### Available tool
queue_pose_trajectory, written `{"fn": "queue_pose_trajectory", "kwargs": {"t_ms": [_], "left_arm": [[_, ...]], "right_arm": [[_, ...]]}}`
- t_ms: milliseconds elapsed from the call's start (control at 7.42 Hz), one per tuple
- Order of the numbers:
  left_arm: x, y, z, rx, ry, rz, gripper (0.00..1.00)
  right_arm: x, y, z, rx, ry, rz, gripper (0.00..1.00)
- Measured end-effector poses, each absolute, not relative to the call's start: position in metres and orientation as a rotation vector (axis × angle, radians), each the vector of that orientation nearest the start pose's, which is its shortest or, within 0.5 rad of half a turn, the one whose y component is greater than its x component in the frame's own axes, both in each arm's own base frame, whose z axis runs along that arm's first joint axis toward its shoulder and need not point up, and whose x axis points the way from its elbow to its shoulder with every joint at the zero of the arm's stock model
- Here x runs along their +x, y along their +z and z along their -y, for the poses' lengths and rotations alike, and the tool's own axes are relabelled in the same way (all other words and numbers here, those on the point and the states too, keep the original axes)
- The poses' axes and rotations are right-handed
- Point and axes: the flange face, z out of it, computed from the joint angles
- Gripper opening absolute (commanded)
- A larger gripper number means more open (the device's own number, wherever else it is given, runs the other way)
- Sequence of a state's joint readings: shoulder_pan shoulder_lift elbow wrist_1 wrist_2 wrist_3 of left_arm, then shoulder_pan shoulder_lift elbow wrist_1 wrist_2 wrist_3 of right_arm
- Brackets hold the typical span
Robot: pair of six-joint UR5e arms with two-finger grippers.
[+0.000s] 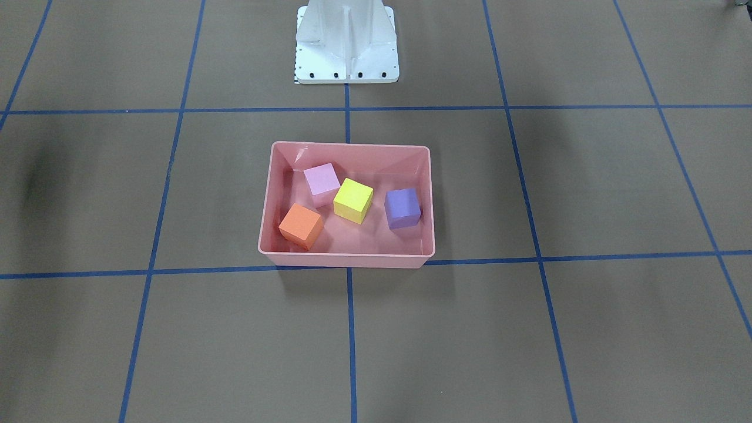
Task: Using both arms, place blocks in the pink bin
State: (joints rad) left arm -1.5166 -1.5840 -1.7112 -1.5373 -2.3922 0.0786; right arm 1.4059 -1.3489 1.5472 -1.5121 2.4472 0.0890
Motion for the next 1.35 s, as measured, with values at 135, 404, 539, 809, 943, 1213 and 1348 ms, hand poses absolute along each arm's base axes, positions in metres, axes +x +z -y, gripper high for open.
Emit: {"fn": "queue_pose_trajectory", "kwargs": {"t_ms": [135,404,539,809,943,1213,1348], "left_arm": [[-0.033,0.585,0.503,0.123,0.171,-0.824,1.00],[-0.033,0.591,0.498,0.113,0.164,-0.826,1.00],[-0.034,0.591,0.496,0.114,0.164,-0.826,1.00],[-0.034,0.590,0.495,0.119,0.169,-0.820,1.00],[-0.034,0.590,0.495,0.119,0.169,-0.817,1.00],[-0.034,0.589,0.495,0.121,0.169,-0.814,1.00],[-0.034,0.587,0.495,0.125,0.170,-0.814,1.00]], "right_arm": [[-0.039,0.537,0.591,0.130,-0.181,0.889,1.00],[-0.029,0.550,0.585,0.126,-0.160,0.851,1.00],[-0.025,0.557,0.581,0.120,-0.152,0.841,1.00],[-0.019,0.567,0.576,0.108,-0.132,0.835,1.00],[-0.017,0.571,0.575,0.103,-0.127,0.829,1.00],[-0.016,0.575,0.574,0.099,-0.124,0.819,1.00],[-0.016,0.575,0.574,0.098,-0.121,0.818,1.00]]}}
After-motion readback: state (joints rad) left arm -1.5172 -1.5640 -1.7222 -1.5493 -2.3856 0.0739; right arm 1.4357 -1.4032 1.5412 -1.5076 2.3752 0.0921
